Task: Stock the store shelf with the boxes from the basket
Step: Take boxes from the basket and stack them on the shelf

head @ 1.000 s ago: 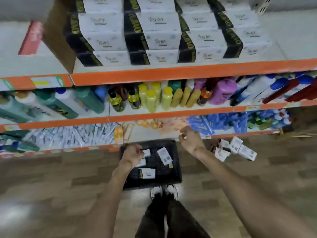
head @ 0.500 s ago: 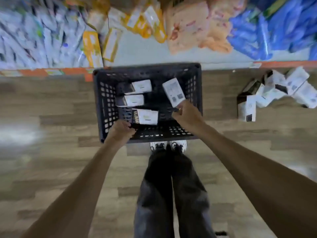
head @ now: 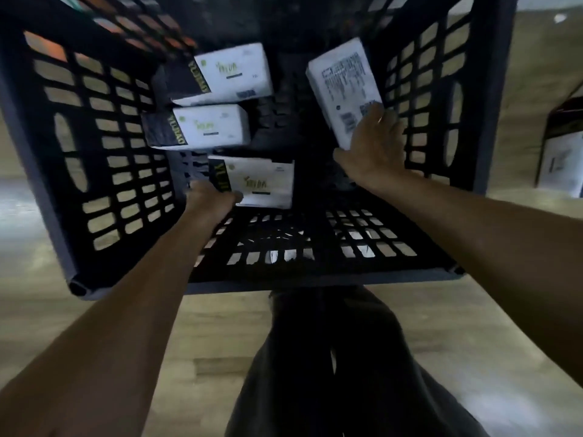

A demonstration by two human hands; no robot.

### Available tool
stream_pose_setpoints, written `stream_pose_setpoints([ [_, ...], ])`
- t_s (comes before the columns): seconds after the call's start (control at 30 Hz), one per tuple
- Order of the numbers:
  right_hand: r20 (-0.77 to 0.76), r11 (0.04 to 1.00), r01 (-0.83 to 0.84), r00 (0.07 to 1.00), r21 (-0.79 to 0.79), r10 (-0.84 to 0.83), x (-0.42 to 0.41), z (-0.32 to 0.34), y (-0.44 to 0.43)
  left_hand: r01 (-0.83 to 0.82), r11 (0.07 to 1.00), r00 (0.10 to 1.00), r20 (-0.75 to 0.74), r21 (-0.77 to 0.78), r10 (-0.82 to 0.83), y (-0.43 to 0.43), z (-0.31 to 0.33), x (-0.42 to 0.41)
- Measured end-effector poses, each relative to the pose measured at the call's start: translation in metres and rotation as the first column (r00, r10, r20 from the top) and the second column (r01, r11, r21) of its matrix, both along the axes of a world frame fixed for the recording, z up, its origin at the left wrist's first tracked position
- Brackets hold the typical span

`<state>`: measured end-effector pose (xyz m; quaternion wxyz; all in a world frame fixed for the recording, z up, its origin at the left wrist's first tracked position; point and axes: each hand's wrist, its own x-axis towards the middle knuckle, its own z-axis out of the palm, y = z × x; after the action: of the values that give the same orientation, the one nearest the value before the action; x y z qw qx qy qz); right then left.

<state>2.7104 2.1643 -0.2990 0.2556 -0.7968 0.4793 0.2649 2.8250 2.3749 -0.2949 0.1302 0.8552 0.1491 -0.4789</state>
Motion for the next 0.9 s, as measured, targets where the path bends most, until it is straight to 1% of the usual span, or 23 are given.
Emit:
stream_pose_setpoints([
  [0.1, 0.016, 0.995, 0.033, 0.999, -0.090, -0.032, 0.008, -0.020, -0.003, 0.042, 0.999, 0.999, -0.035, 0.031, -0.041, 0.002, -0.020, 0.002],
  [0.17, 0.013, 0.994, 0.024, 1.000, -0.103, -0.023, 0.012, -0.028, -0.007, 0.056, 0.996, 0.998, -0.024, 0.066, -0.054, 0.005, -0.027, 0.003],
  [0.23, 0.011, 0.995, 0.015, 1.000, -0.104, -0.014, 0.013, -0.034, -0.010, 0.011, 0.997, 1.000, -0.013, 0.080, -0.010, 0.005, -0.033, 0.001],
  [0.37, -0.011, 0.992, -0.002, 1.000, -0.130, 0.001, 0.012, -0.044, -0.009, -0.102, 0.994, 0.994, 0.030, 0.047, 0.101, 0.006, -0.041, -0.007],
  [0.43, -0.031, 0.985, -0.021, 0.999, -0.172, 0.016, 0.011, -0.049, -0.008, -0.163, 0.987, 0.986, 0.028, -0.004, 0.163, 0.005, -0.046, -0.011],
  [0.5, -0.049, 0.978, -0.026, 0.999, -0.205, 0.017, 0.013, -0.053, -0.005, -0.227, 0.971, 0.974, -0.029, -0.081, 0.225, -0.004, -0.046, -0.015],
  [0.6, -0.081, 0.975, -0.001, 0.997, -0.221, -0.018, 0.015, -0.055, 0.005, -0.384, 0.903, 0.917, -0.194, -0.194, 0.349, -0.021, -0.044, -0.025],
  [0.67, -0.083, 0.973, -0.023, 0.997, -0.231, 0.004, 0.008, -0.051, 0.008, -0.450, 0.867, 0.881, -0.268, -0.216, 0.390, -0.028, -0.038, -0.033],
  [0.73, -0.064, 0.978, -0.065, 0.997, -0.200, 0.053, -0.001, -0.045, 0.007, -0.495, 0.836, 0.857, -0.290, -0.235, 0.426, -0.026, -0.031, -0.038],
  [0.83, -0.041, 0.981, -0.128, 0.991, -0.146, 0.123, -0.011, -0.032, 0.006, -0.487, 0.825, 0.860, -0.322, -0.285, 0.396, -0.020, -0.019, -0.038],
  [0.9, -0.036, 0.984, -0.139, 0.990, -0.115, 0.135, -0.015, -0.022, 0.004, -0.422, 0.863, 0.897, -0.266, -0.279, 0.353, -0.021, -0.010, -0.037],
])
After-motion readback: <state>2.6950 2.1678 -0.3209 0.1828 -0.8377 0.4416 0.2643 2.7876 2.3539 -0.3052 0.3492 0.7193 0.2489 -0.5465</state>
